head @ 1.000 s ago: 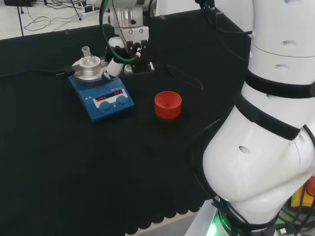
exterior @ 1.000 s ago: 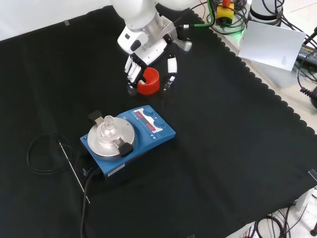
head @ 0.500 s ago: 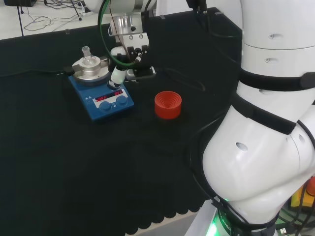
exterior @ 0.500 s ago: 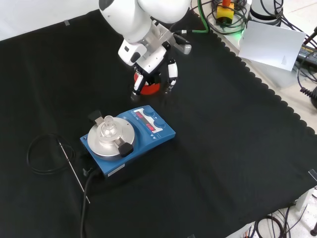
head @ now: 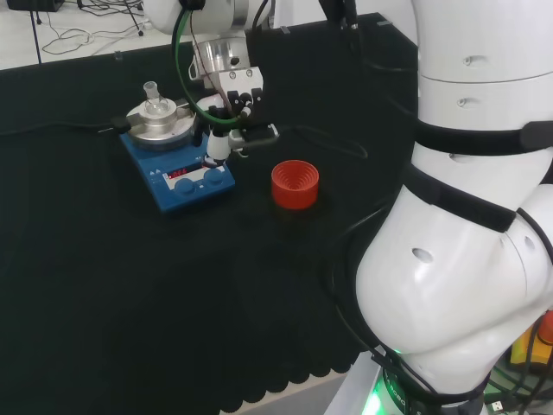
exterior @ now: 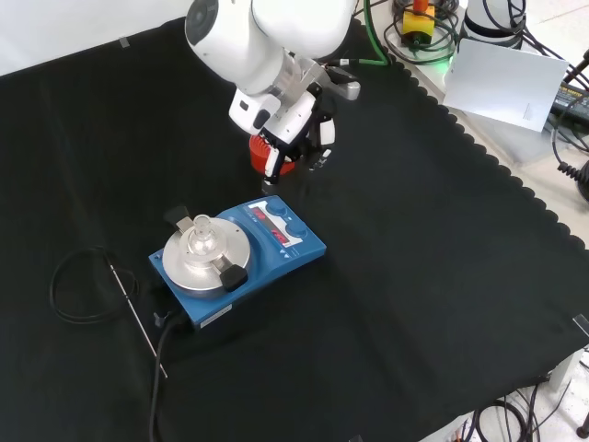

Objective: Turn on the heater.

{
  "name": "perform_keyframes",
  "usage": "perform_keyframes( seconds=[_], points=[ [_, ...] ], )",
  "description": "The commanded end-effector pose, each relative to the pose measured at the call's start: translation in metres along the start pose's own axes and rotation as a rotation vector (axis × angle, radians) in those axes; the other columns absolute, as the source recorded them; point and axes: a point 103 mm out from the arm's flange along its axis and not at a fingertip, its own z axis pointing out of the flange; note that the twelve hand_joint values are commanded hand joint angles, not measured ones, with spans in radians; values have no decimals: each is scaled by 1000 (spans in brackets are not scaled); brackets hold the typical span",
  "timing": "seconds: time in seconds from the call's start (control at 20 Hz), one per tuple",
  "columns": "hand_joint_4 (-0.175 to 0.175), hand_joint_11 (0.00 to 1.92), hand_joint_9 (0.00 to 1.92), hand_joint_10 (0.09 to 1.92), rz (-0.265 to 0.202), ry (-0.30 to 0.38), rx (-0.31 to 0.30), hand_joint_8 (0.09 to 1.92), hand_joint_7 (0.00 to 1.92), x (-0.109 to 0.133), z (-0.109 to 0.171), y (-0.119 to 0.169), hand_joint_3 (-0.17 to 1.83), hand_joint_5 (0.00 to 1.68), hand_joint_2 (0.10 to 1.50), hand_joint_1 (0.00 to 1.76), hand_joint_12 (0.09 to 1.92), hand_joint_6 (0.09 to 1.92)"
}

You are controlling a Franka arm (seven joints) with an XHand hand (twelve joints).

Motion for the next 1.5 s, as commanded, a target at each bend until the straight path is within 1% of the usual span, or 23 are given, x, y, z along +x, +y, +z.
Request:
perform_keyframes(
  seconds=[0.05,0.25,0.45,0.7,0.85,1.2,1.5],
  points=[
    [-87,1239,1602,1324,-60,-29,75,1414,1531,10,6,-3,870,375,742,1366,1139,321],
    [-84,1223,1609,1335,-65,-36,96,1424,1544,14,6,-6,918,332,726,1388,1177,382],
    [-79,1220,1614,1339,-68,-41,120,1427,1550,17,8,-8,934,302,720,1391,1187,385],
    [-69,1211,1617,1342,-75,-62,166,1429,1554,27,10,-8,957,276,712,1400,1202,381],
    [-67,1206,1618,1344,-78,-75,182,1430,1555,31,12,-8,967,268,709,1401,1208,380],
    [-64,1204,1621,1344,-60,-82,215,1432,1557,27,22,-5,979,250,704,1401,1211,369],
    [-63,1203,1623,1343,-57,-87,220,1432,1558,26,27,0,999,247,695,1400,1213,348]
  ],
)
